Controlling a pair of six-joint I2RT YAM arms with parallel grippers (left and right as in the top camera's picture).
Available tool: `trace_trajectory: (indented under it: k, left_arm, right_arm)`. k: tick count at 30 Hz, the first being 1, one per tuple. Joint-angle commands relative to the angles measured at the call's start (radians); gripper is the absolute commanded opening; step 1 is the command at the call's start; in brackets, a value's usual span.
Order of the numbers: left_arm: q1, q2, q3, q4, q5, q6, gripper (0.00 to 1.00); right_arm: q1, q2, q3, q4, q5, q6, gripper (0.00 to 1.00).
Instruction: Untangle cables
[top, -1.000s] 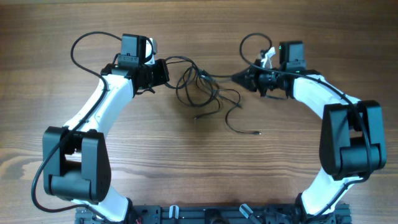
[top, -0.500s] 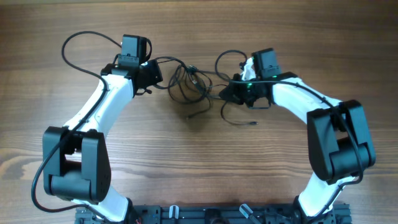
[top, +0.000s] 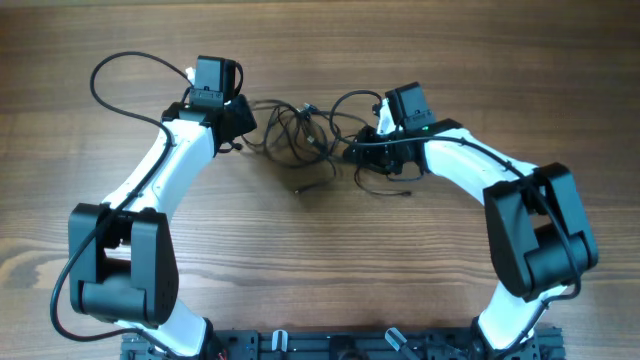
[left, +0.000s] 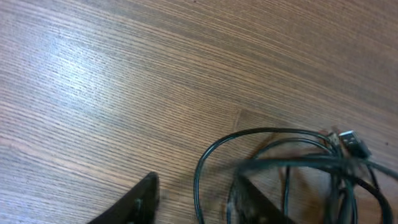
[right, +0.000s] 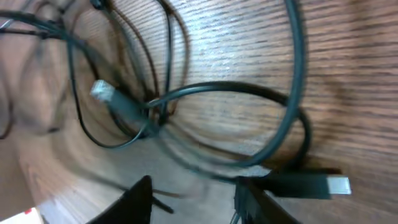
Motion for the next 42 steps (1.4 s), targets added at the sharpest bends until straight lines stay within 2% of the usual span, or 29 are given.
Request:
trace_trajectory:
  k: [1, 2, 5, 9, 11, 15, 18, 21, 24, 26, 27, 31, 42]
  left_arm:
    - [-0.003, -0.026, -0.005, 0.005, -0.02, -0.005, 0.71]
    - [-0.003, -0.026, -0.005, 0.005, -0.02, -0.005, 0.76]
    - [-0.003, -0.026, -0.005, 0.004, -0.019, -0.005, 0.86]
    - [-0.003, -0.026, -0.005, 0.004, -0.013, -0.005, 0.84]
    - [-0.003, -0.026, -0.005, 0.004, 0.009, -0.005, 0.8]
    - [-0.003, -0.026, -0.005, 0.005, 0.103, -0.005, 0.66]
    - [-0.003, -0.026, -0.005, 0.008, 0.189, -0.004, 0.63]
    - [-0.003, -0.026, -0.005, 0.023, 0.209, -0.005, 0.63]
    - [-0.003, -0.026, -0.005, 0.027, 0.209, -0.005, 0.48]
    - [-0.003, -0.026, -0.005, 0.027, 0.209, -0.005, 0.43]
    - [-0.003, -0.026, -0.005, 0.026, 0.209, -0.005, 0.43]
    - [-0.003, -0.026, -0.005, -0.004, 0.209, -0.005, 0.58]
    - [-0.003, -0.001, -0.006, 0.032, 0.169, -0.005, 0.66]
  right_arm:
    - [-0.005, -0.108, 0.074, -0.044, -0.045, -0.072, 0.61]
    - [-0.003, -0.133, 0.085, -0.057, -0.044, -0.079, 0.66]
    - [-0.003, -0.19, 0.09, -0.056, -0.04, -0.082, 0.72]
    - [-0.003, -0.22, 0.09, -0.057, 0.023, -0.081, 0.85]
    - [-0.003, -0.215, 0.087, -0.058, 0.051, -0.08, 1.0]
    - [-0.003, -0.204, 0.087, -0.082, 0.12, -0.081, 1.0]
    - [-0.003, -0.204, 0.087, -0.11, 0.197, -0.08, 1.0]
    - [-0.003, -0.204, 0.087, -0.108, 0.232, -0.066, 1.0]
    - [-0.003, -0.204, 0.087, -0.108, 0.233, -0.066, 1.0]
    - [-0.003, -0.204, 0.087, -0.108, 0.233, -0.066, 1.0]
    - [-0.003, -0.204, 0.087, -0.109, 0.233, -0.066, 1.0]
    - [-0.003, -0.203, 0.087, -0.108, 0.233, -0.067, 1.0]
    - [-0.003, -0.204, 0.087, -0.108, 0.233, -0.067, 1.0]
